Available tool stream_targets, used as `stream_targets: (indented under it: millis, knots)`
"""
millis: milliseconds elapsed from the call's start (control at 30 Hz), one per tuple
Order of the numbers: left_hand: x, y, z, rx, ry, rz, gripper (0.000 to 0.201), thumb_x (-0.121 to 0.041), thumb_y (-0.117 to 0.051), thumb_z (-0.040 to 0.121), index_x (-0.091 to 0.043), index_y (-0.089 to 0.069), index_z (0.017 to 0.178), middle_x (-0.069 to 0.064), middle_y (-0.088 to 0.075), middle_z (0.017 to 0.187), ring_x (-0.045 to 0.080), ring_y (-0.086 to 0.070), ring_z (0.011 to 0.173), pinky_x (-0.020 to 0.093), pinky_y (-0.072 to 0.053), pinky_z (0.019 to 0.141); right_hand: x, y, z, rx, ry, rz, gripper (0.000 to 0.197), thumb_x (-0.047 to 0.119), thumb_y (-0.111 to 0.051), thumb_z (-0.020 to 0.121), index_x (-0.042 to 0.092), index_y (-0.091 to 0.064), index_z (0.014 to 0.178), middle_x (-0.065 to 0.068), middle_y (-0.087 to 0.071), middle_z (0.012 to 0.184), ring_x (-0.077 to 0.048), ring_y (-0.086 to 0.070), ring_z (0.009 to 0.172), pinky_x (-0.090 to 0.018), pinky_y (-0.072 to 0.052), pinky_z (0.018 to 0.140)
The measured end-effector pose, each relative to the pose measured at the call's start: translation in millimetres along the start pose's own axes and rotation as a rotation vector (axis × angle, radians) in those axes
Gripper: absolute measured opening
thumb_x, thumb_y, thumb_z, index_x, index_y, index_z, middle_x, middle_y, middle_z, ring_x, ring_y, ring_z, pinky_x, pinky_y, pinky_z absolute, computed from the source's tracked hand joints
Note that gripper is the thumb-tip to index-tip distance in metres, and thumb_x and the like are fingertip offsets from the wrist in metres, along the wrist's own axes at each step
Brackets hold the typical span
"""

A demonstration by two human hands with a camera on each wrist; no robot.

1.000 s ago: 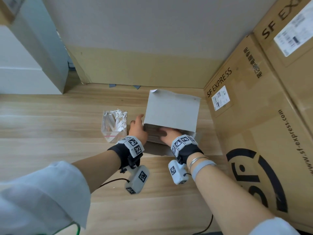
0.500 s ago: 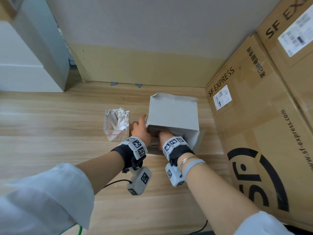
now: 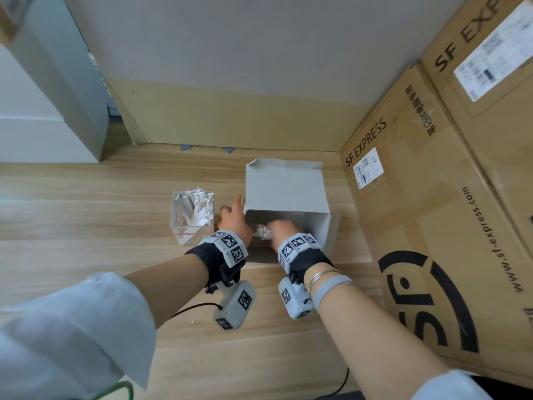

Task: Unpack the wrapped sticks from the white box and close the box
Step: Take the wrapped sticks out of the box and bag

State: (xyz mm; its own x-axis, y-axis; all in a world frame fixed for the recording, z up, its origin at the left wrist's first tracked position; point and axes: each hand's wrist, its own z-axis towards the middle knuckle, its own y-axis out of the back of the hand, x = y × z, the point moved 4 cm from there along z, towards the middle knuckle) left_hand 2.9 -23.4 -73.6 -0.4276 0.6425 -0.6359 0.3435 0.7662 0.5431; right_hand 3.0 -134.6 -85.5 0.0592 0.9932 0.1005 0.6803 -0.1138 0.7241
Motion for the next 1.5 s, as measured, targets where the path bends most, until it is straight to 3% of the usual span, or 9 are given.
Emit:
stream_targets:
  millis: [267, 400, 567, 833, 1000, 1133, 1333, 1433, 1500]
  knots:
    - [-11, 6, 0, 0.061, 0.016, 0.198, 0.092, 0.003, -0.045, 0.089, -0.037, 0.014, 0.147, 0.021, -0.038, 0.139, 0.036, -0.054, 0.116, 0.044, -0.047, 0.098, -8, 16, -13, -0.267, 0.025, 0.624, 0.011, 0.035, -0.062, 0.087, 0.026, -0.063, 0.083, -0.001, -0.066, 0.089, -0.016, -0.058, 0.081, -0.022, -0.040, 0.074]
    - [-8, 5, -1, 0.103, 0.002, 0.236, 0.093, 0.006, -0.043, 0.088, -0.037, 0.015, 0.147, 0.022, -0.049, 0.131, 0.033, -0.061, 0.107, 0.033, -0.050, 0.083, -4, 17, -18, -0.287, 0.034, 0.801, 0.031, 0.033, -0.056, 0.090, 0.022, -0.057, 0.061, 0.004, -0.064, 0.074, -0.010, -0.053, 0.062, -0.022, -0.036, 0.073]
    - [-11, 22, 1, 0.043, -0.081, 0.122, 0.075, 0.010, -0.041, 0.085, -0.024, -0.021, 0.148, 0.016, -0.027, 0.151, 0.032, -0.043, 0.131, 0.036, -0.044, 0.103, 3, 28, -22, -0.390, 0.055, 0.923, 0.039, 0.031, -0.055, 0.090, 0.019, -0.052, 0.052, -0.003, -0.062, 0.074, -0.019, -0.054, 0.071, -0.025, -0.037, 0.065]
    - [-1, 96, 12, -0.345, -0.251, -0.013, 0.044, 0.008, -0.041, 0.087, -0.014, -0.057, 0.122, 0.010, -0.050, 0.133, 0.025, -0.051, 0.120, 0.024, -0.040, 0.095, 48, 68, -26, -0.541, 0.203, 0.969, 0.043, 0.031, -0.053, 0.092, 0.017, -0.045, 0.052, 0.004, -0.050, 0.056, -0.011, -0.046, 0.053, -0.011, -0.037, 0.055]
    - [41, 117, 29, -0.232, -0.085, 0.043, 0.037, -0.006, -0.040, 0.095, -0.016, -0.051, 0.129, 0.014, -0.050, 0.134, 0.028, -0.059, 0.091, 0.028, -0.045, 0.075, 86, 92, -32, -0.624, 0.374, 1.031, 0.040, 0.025, -0.053, 0.094, 0.018, -0.046, 0.055, 0.003, -0.053, 0.059, -0.010, -0.049, 0.056, 0.002, -0.037, 0.057]
    - [60, 122, 33, -0.222, -0.066, -0.025, 0.033, -0.007, -0.036, 0.097, -0.011, -0.058, 0.121, 0.016, -0.058, 0.130, 0.031, -0.062, 0.097, 0.029, -0.044, 0.074, 115, 102, -40, -0.667, 0.501, 1.053, 0.041, 0.026, -0.052, 0.095, 0.021, -0.048, 0.055, -0.001, -0.057, 0.063, -0.014, -0.052, 0.062, 0.000, -0.038, 0.061]
    - [65, 126, 34, -0.172, -0.102, -0.151, 0.030, -0.011, -0.042, 0.097, -0.006, -0.061, 0.120, 0.015, -0.065, 0.120, 0.028, -0.061, 0.070, 0.026, -0.043, 0.055, 146, 85, -30, -0.464, 0.518, 1.098, 0.031, 0.028, -0.050, 0.095, 0.015, -0.062, 0.069, 0.006, -0.063, 0.069, -0.006, -0.061, 0.066, -0.004, -0.045, 0.069]
    - [67, 127, 35, -0.166, -0.112, -0.161, 0.030, -0.012, -0.041, 0.098, -0.005, -0.060, 0.121, 0.015, -0.064, 0.123, 0.023, -0.059, 0.070, 0.034, -0.052, 0.066, 146, 68, -18, -0.330, 0.434, 1.003, 0.027, 0.030, -0.055, 0.092, 0.009, -0.070, 0.101, 0.011, -0.065, 0.085, 0.001, -0.060, 0.079, -0.008, -0.045, 0.076]
    - [68, 128, 35, -0.149, -0.093, -0.184, 0.031, -0.013, -0.040, 0.098, -0.004, -0.058, 0.122, 0.018, -0.062, 0.124, 0.030, -0.063, 0.090, 0.042, -0.055, 0.084, 143, 59, -9, -0.306, 0.389, 0.969, 0.008, 0.023, -0.064, 0.086, 0.019, -0.070, 0.091, 0.003, -0.065, 0.115, -0.010, -0.058, 0.106, -0.026, -0.041, 0.098]
